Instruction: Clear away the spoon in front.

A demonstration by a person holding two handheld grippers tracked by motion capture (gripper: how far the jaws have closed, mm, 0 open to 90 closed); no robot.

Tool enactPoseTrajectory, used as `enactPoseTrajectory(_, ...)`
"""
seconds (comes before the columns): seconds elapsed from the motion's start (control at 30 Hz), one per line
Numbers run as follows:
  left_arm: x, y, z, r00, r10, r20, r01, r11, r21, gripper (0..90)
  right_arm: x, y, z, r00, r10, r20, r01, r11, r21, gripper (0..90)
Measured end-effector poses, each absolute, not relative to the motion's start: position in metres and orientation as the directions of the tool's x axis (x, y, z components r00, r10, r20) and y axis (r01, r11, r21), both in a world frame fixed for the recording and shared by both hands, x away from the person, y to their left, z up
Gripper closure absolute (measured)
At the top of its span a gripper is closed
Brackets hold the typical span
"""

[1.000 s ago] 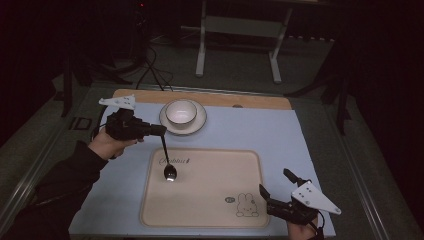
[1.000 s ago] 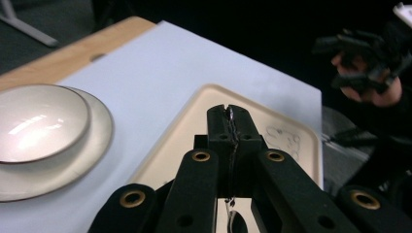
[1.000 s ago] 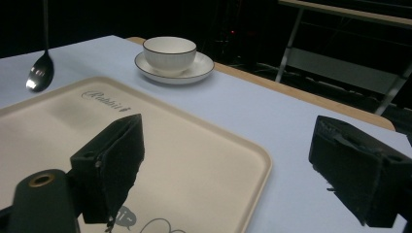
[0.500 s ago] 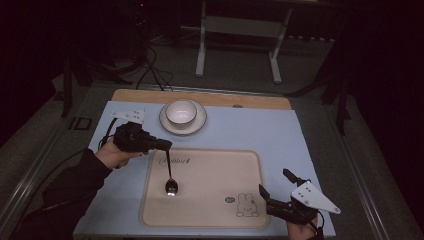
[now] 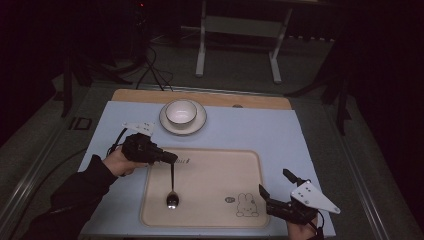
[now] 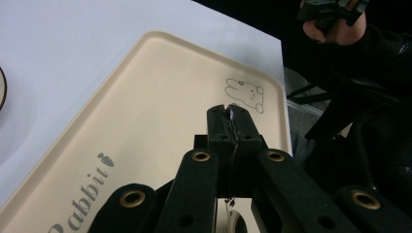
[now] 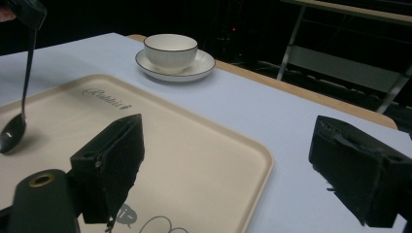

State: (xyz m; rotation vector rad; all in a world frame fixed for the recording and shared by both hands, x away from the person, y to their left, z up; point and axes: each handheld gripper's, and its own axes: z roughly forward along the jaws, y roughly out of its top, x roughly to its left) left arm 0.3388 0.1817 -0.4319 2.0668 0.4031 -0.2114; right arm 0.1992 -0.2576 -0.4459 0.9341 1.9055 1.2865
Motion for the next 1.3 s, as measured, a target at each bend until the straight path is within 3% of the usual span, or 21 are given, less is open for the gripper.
enactPoseTrajectory(0.6,0.344,0.180,-0.452,0.927,0.222,-0.302,0.371,-0.432,0.822,84.8,0.199,-0.257,-0.446,-0.540,0.832,-0.123,0.202,0.270,0.941,12.7)
enactPoseTrajectory(1.3,0.364,0.185,-0.490,0.864,0.382,-0.328,0.464,-0.347,0.815,79.2,0.200,-0.257,-0.447,-0.543,0.831,-0.122,0.206,0.273,0.940,12.8)
